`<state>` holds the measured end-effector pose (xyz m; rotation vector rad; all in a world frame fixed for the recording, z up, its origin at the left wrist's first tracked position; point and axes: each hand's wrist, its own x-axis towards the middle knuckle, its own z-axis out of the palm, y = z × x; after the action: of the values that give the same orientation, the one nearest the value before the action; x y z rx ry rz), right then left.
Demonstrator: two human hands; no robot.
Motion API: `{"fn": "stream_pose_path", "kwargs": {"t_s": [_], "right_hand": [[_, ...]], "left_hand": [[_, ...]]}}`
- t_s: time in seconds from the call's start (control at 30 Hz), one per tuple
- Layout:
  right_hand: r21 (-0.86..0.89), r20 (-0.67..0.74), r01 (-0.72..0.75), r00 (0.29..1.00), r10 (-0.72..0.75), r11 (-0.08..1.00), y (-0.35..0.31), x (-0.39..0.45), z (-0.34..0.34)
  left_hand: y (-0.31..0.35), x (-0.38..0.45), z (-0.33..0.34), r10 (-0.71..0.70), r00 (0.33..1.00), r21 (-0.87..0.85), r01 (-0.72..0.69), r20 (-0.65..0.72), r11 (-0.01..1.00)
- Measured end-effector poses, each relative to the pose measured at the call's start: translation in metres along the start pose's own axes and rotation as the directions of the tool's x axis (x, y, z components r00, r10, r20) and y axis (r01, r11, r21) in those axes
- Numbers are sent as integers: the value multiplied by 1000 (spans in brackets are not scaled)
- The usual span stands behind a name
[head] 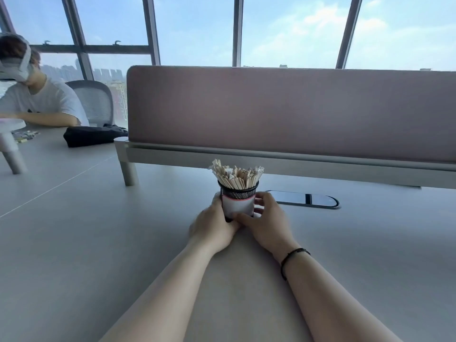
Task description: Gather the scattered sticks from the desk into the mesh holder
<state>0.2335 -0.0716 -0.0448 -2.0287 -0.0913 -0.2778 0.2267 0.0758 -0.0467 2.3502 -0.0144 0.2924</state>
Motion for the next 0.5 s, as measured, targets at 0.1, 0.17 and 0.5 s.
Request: {"fn": "stream_pose_path", "kwargs": {"t_s": [0.1, 0.17, 0.5], "right_hand": [[1, 3, 12, 1000, -12, 1000, -2, 16, 6], [6, 0, 13, 1000, -13, 1000, -1, 25, 8], [-27, 25, 10, 1000, -9, 1000, -5, 19, 8]], "left_hand": [[-5, 19, 4, -15, 1000, 51, 15, -8, 999], [-7, 26, 6, -24, 1000, 73, 24, -11, 997], [-2, 22, 2, -57, 998, 86, 59, -23, 995]]}}
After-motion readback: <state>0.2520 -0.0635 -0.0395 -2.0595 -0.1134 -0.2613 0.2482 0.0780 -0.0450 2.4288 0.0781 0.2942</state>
